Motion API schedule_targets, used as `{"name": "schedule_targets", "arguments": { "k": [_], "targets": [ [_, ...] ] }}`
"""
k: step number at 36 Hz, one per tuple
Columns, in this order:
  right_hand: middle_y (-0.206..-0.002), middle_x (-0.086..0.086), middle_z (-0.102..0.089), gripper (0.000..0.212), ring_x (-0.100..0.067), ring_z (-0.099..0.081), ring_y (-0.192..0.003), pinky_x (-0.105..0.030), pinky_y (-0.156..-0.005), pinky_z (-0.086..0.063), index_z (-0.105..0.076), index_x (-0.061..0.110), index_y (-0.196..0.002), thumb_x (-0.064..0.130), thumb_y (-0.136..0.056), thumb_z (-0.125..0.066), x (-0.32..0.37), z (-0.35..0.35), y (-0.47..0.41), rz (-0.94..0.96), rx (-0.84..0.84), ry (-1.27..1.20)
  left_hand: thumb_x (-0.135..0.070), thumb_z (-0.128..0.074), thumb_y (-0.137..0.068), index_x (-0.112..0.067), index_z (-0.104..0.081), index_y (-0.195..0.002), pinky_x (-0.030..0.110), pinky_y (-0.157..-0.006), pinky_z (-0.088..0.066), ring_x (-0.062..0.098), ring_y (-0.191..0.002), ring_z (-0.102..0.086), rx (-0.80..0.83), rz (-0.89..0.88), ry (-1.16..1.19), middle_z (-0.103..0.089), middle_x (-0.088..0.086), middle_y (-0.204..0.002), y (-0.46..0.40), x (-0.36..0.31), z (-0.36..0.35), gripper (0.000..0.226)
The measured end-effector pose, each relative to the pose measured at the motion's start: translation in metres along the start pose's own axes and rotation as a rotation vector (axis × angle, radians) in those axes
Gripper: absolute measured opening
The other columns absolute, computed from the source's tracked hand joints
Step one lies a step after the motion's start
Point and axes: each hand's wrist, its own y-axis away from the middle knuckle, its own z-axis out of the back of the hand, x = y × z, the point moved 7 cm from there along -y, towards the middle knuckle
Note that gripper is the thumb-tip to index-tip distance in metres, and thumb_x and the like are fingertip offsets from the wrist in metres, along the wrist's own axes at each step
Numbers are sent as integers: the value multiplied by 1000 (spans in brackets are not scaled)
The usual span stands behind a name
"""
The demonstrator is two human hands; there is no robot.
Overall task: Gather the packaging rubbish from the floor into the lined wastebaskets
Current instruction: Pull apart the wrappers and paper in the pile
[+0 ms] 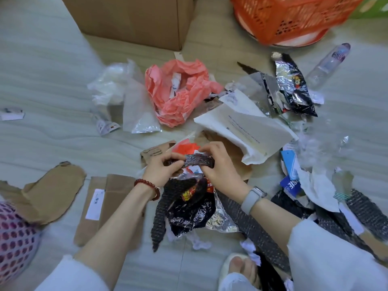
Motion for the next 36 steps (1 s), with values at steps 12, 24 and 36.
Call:
{"name": "schedule_targets", "arguments": {
  "k": [12,24,36],
  "targets": [
    [-147,6,-33,74,-12,-35,-133,-23,-102,-28,-26,34,-141,46,-79,-65,-19,1,15,-187,487,96,-3,-56,-86,-15,-60,-94,48,-91,-50,28,-96,-60,-718,55,262,-60,11,-95,-3,12,91,15],
    [-123,-7,-57,37,-20,-55,-109,-25,-86,-38,-50,15,-127,31,-94,-50,-13,-5,-13,-271,497,206,1,-48,-91,-15,-56,-83,23,-69,-55,17,-84,-56,-483,-144,465,-56,3,-86,2,-34,104,20],
    [-92,-10,-63,27,-21,-59,-85,-31,-84,-52,-59,9,-101,8,-98,-32,-1,-5,-44,-673,86,-1183,-7,-61,-84,-22,-66,-96,26,-89,-43,13,-98,-56,180,-149,-595,-63,-4,-102,31,-24,18,20]
  ]
}}
